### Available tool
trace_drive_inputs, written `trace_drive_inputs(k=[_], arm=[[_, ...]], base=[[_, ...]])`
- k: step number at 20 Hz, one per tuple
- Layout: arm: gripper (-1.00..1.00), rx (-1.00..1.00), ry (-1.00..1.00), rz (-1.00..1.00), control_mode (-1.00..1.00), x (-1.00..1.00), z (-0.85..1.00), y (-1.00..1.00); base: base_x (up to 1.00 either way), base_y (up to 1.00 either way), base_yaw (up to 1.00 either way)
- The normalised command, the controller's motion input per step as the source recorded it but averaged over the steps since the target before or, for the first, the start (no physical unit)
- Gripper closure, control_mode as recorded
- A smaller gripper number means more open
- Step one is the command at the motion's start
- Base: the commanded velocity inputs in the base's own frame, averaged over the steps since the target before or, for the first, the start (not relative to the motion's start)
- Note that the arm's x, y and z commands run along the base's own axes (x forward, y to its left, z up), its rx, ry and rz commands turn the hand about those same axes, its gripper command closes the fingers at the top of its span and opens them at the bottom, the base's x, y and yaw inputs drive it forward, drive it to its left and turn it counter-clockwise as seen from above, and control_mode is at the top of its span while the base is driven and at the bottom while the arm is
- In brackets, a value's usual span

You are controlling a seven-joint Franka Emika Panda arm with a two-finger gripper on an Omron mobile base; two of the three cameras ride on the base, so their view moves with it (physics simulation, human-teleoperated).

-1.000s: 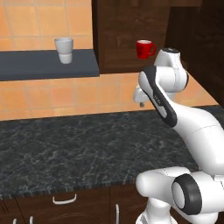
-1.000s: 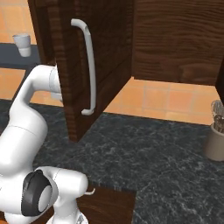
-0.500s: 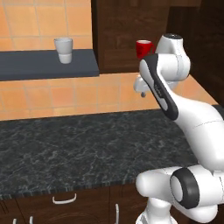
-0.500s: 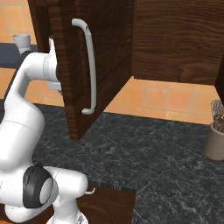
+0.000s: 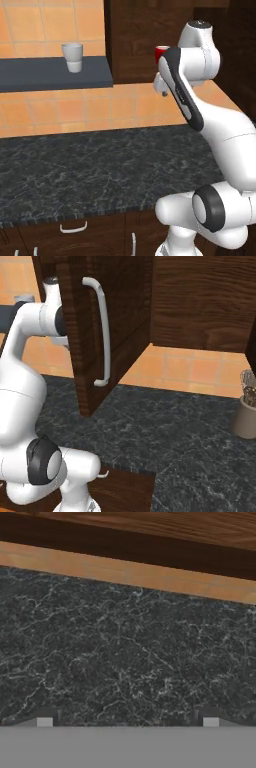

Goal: Gather all objects into one cabinet and sort the glasses and bowls to opposite sides.

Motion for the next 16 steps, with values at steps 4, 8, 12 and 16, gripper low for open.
trace_drive_inputs(k=[4, 8, 12, 16], arm=[[-1.0, 0.0, -0.21, 0.04, -1.0, 0.11, 0.21, -0.11], [-1.0, 0.0, -0.11, 0.01, -1.0, 0.38, 0.22, -0.13], [-1.0, 0.0, -0.02, 0.0, -1.0, 0.56, 0.24, -0.12], [-1.0, 0.0, 0.0, 0.0, -1.0, 0.7, 0.29, -0.12]], base=[[0.0, 0.0, 0.0], [0.0, 0.0, 0.0], [0.0, 0.0, 0.0], [0.0, 0.0, 0.0]])
